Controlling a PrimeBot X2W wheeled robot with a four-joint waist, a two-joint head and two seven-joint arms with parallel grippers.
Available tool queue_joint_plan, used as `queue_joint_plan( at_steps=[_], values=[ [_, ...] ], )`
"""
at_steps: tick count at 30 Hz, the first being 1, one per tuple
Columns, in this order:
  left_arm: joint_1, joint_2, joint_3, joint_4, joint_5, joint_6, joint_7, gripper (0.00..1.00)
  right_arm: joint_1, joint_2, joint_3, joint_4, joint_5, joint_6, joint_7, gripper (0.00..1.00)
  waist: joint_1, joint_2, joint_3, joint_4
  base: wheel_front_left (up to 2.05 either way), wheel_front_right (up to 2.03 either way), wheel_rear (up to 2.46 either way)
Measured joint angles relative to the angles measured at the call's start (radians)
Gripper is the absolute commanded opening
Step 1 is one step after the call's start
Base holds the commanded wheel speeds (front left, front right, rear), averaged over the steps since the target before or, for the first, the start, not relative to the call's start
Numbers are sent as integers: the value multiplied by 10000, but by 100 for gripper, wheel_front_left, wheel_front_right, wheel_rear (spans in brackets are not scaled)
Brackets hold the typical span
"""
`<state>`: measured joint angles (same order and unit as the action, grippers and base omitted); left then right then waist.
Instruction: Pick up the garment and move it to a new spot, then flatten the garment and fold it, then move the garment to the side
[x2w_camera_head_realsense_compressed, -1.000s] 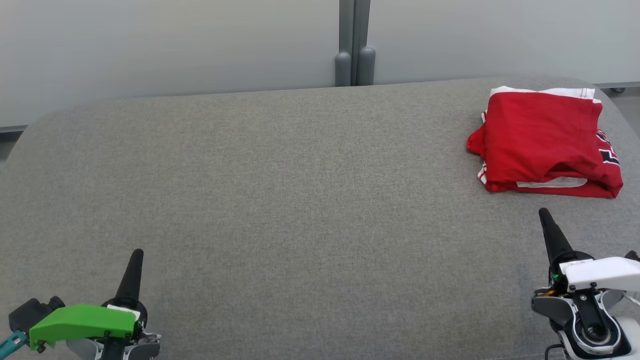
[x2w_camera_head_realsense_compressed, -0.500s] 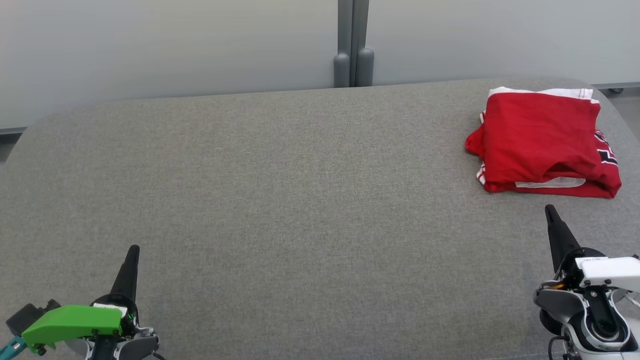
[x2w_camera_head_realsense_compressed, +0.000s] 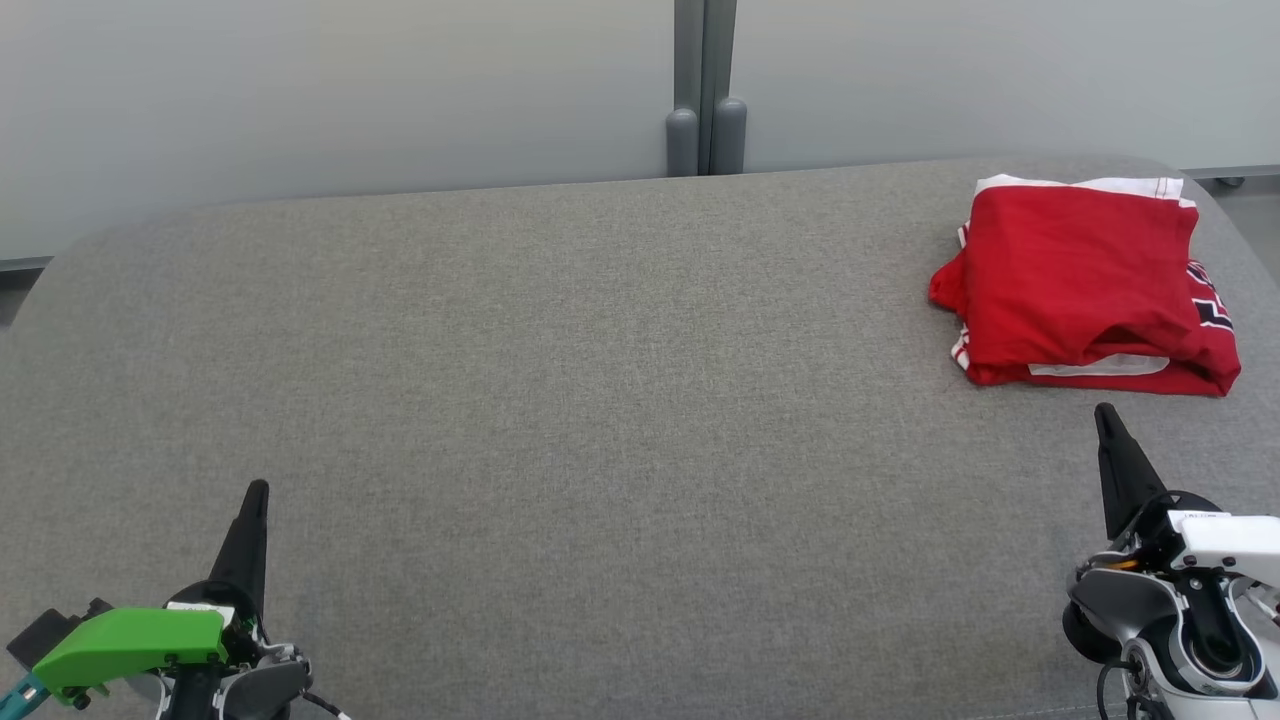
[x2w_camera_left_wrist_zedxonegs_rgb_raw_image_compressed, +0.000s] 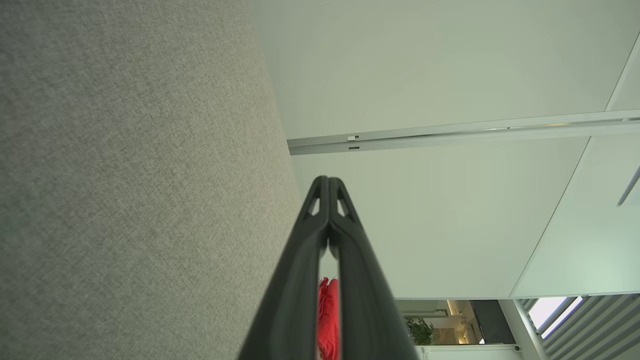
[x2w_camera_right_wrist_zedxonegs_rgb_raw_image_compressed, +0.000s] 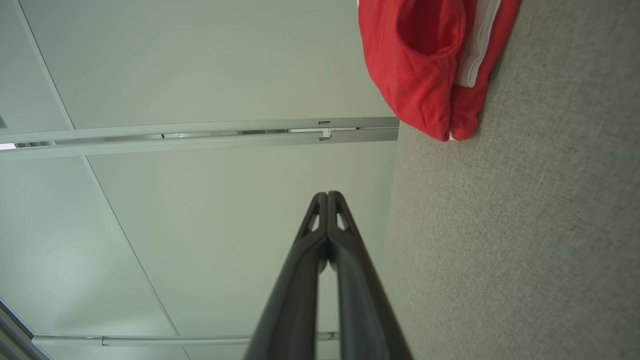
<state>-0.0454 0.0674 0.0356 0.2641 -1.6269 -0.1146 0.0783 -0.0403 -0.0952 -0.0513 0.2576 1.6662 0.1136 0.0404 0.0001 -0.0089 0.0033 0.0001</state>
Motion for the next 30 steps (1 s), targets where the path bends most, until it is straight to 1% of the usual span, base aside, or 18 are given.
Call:
queue_joint_plan(
  at_steps=[30],
  values=[
    [-19,-38,13,125,0,-13,0,0,-123,8,-27,111,0,4,4,0,0,0,-5,-1,0,0,0]
  ],
)
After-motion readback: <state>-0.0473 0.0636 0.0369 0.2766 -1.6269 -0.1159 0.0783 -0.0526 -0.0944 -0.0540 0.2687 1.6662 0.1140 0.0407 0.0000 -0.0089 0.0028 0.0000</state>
